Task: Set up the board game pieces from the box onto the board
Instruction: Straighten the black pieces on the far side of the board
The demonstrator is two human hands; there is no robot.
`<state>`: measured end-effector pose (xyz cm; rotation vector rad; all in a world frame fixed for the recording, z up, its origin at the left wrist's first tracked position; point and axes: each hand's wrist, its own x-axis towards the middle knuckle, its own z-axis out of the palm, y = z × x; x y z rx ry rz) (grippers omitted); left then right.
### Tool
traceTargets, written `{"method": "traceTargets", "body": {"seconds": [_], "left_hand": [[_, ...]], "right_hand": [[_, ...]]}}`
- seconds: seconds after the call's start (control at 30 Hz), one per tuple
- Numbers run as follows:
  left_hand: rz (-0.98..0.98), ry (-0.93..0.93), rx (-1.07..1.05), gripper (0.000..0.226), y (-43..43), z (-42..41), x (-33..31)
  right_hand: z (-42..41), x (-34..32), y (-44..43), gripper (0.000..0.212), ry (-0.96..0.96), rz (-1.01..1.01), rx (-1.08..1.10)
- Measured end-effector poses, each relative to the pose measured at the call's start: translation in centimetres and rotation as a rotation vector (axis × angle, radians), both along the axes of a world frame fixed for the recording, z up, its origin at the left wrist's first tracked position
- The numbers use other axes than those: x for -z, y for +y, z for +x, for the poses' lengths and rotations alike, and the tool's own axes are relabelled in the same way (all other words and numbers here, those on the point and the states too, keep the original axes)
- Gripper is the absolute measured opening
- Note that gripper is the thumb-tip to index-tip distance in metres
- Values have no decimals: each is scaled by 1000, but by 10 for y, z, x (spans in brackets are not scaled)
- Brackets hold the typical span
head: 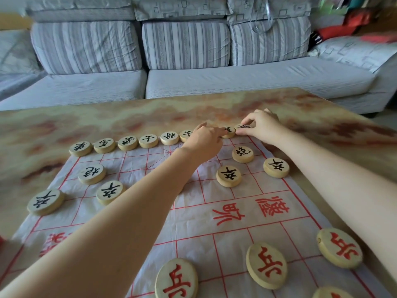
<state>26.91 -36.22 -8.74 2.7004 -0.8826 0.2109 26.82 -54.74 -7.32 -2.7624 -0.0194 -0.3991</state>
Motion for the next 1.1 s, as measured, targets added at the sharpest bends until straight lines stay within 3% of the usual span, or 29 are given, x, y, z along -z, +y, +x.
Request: {"method": "traceTargets", "body": {"seconds": [0.17,0.3,0.47,0.67,1.1], "left_hand": [[-8,19,4,45,1,1,0],[-131,30,-32,43,1,-5,0],[-158,39,-50,41,1,-6,3],[-163,29,-52,42,1,-4,6],[-146,32,-44,45,0,-6,3]], "right_hand": [[-1,-8,-12,31,132,147,-96],[-3,-2,-4,31,43,17,-45],[-4,2,1,35,-34,20,13],[-2,-1,-13,28,86,221,-42],[-5,8,-8,26,-21,234,51]]}}
